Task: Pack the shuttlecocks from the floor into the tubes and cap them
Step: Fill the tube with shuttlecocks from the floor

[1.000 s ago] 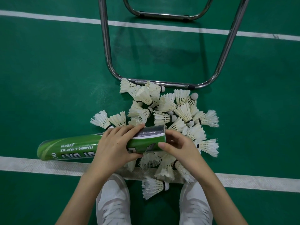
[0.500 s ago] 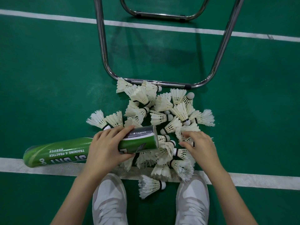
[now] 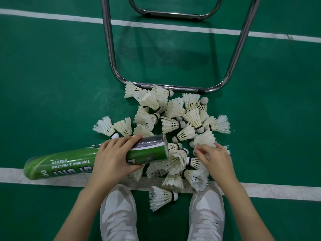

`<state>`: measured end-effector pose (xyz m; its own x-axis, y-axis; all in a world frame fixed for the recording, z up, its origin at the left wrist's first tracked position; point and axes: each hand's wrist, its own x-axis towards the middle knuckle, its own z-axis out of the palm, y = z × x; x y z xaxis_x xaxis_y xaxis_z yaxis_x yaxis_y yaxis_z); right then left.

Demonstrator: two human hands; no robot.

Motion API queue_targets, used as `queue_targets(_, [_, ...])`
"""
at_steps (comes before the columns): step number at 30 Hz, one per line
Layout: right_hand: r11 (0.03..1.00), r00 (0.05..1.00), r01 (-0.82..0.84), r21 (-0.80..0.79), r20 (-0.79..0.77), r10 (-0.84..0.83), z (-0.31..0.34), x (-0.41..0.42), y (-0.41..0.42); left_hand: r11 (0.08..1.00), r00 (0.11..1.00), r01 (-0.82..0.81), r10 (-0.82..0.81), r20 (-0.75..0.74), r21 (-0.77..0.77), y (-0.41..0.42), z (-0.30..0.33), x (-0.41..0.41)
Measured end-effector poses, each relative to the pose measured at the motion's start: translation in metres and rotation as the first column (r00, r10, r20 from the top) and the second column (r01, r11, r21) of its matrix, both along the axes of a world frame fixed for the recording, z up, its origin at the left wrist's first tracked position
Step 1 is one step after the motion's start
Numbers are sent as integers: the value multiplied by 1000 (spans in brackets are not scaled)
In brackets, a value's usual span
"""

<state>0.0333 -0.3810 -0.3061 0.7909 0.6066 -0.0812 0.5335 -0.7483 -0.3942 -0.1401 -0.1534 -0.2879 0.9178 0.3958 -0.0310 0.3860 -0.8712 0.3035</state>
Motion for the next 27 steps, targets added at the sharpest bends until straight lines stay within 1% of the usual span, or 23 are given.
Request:
queue_targets(3, [1000,993,5,27,119,-8,0,1,-1,1000,1000,4,-4,11,7,-1,0,-1])
queue_targets(4, [999,993,23,48,119,-29,4,0,-1,1000,1000,4,-5,14,10,-1,0,-1])
queue_targets(5, [995,995,65,74,69,-71,9,-1,0,1000,1000,5,-5,17,13,-1,0,-2])
queue_targets(7, [970,980,185,158,-102,-171,20,-2,3,1000,1000,8,-9,21,21,-2,0,-1])
queue_targets(9, [923,949,280,265,-219,-225,29,-4,7,1000,1000,12,-13,17,28,-2,0,-1])
queue_targets(11, [856,909,363,369,-342,-238,40,-8,15,999,1000,13,-14,16,32,-3,1,-1])
queue_targets(13, [792,868,405,457,-464,-177,52,-16,25,999,1000,8,-9,24,32,-3,1,-1])
queue_targets(14, [775,849,410,481,-512,-132,57,-21,30,999,1000,6,-7,29,32,-3,1,-1])
queue_targets(18, [763,762,426,485,-648,-13,63,-40,46,999,999,5,-6,52,35,-6,3,1])
queue_targets(23, [725,644,480,494,-760,92,59,-56,57,999,999,15,-16,46,33,-10,4,4])
queue_targets(27, [717,596,498,487,-793,124,55,-52,53,999,999,17,-18,47,30,-10,4,3])
